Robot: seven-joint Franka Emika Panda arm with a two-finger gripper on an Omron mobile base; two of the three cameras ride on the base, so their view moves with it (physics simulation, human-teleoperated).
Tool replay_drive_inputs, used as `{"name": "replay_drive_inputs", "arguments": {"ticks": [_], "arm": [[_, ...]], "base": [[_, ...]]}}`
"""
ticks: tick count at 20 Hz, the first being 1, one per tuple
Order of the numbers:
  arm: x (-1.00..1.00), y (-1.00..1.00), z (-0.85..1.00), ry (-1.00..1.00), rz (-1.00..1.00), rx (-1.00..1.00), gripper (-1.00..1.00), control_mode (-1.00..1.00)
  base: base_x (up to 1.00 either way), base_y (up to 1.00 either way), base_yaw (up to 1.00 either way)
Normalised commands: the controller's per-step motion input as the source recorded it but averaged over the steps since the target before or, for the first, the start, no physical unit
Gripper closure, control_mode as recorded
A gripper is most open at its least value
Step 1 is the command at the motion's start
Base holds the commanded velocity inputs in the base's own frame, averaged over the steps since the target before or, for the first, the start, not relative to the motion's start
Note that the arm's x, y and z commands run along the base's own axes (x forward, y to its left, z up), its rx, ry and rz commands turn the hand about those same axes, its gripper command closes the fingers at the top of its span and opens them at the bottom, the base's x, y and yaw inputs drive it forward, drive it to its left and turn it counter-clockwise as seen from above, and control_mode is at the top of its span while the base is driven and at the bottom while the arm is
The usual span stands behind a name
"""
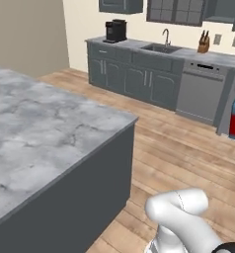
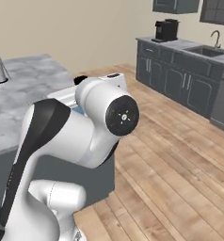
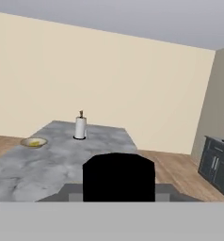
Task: There is a bowl on the dining counter. Grab a lemon wedge from the fridge and place it in the bowl. Then get the liquor bottle and glass cup from the cabinet and place them next to the bowl.
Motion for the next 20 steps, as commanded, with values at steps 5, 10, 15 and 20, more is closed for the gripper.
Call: {"name": "replay_drive_inputs", "arguments": {"ticks": [5,10,15,20], "arm": [[0.0,0.0,0.0,0.0,0.0,0.0,1.0,1.0],[0.0,0.0,0.0,0.0,0.0,0.0,1.0,1.0],[0.0,0.0,0.0,0.0,0.0,0.0,1.0,1.0],[0.0,0.0,0.0,0.0,0.0,0.0,1.0,1.0]], "base": [[-0.45,1.0,0.0],[-0.35,1.0,0.0],[-0.07,1.0,-0.03],[0.01,1.0,-0.15]]}}
